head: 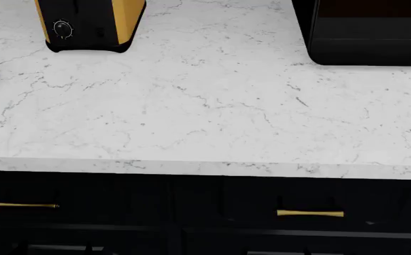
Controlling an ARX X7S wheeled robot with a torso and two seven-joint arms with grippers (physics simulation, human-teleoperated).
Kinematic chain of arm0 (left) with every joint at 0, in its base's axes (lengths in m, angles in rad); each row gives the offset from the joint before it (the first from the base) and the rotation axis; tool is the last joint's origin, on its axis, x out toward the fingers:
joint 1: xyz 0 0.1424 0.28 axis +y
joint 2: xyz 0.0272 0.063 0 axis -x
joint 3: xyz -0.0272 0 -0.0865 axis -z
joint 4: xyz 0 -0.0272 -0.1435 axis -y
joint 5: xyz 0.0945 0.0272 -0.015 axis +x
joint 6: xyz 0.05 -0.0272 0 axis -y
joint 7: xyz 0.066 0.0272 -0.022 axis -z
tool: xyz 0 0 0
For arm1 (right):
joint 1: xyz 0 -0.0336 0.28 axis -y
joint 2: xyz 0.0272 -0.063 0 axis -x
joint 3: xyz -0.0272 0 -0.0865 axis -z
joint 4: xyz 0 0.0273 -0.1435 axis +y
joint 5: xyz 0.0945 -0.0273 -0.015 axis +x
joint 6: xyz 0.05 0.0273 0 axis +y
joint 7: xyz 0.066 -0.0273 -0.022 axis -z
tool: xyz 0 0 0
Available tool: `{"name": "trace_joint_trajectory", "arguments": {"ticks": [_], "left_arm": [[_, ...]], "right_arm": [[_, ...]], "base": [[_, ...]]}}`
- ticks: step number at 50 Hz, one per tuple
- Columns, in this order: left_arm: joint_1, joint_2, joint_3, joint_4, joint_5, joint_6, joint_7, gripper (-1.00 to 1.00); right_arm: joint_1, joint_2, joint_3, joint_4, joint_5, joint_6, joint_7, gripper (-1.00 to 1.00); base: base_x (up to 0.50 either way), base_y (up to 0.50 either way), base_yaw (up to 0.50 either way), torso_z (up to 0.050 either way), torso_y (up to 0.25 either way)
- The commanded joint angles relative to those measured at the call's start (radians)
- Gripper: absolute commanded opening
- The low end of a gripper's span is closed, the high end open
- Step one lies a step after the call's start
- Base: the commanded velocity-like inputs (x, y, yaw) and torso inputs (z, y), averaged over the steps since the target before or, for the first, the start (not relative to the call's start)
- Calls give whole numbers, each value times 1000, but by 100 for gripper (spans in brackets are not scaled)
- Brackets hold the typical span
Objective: Place the toasted item on a plate.
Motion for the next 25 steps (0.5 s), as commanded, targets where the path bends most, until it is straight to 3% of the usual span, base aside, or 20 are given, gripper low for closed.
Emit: {"name": "trace_joint_trajectory", "arguments": {"ticks": [1,4,11,25], "left_arm": [[-1,-13,15,-5,-13,4,-15,100],[0,-24,11,53,-60,-66,-28,100],[12,-51,37,78,-61,-76,-50,100],[14,-83,46,129,-75,-121,-80,100]], "right_arm": [[1,17,-22,2,17,-2,22,100],[-1,30,-28,-23,53,5,27,100],[6,55,-63,-68,61,13,27,100],[20,76,-89,-137,79,72,54,100]], "base": [[0,0,0,0,0],[0,0,0,0,0],[0,0,0,0,0],[11,491,0,0,0]]}}
